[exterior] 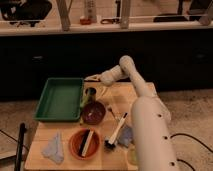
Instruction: Place pepper in metal cup
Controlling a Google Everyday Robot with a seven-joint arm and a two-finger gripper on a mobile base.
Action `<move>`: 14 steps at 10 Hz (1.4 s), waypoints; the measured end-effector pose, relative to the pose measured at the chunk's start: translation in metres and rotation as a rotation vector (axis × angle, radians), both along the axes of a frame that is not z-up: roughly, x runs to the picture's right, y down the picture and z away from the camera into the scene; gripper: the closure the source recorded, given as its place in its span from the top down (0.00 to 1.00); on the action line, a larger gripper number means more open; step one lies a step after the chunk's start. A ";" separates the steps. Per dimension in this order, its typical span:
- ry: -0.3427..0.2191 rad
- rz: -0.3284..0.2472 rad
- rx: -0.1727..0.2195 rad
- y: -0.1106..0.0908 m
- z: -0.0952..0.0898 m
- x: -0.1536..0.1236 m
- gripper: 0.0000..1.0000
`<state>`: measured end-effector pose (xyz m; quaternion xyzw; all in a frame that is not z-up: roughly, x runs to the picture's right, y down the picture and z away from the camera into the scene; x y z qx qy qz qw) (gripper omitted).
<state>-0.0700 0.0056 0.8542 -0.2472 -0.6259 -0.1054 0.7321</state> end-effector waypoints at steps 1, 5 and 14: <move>0.000 0.000 0.001 -0.001 0.000 0.001 0.80; -0.003 0.004 0.007 -0.002 0.000 0.005 0.80; 0.005 -0.008 0.007 -0.001 0.001 0.004 0.80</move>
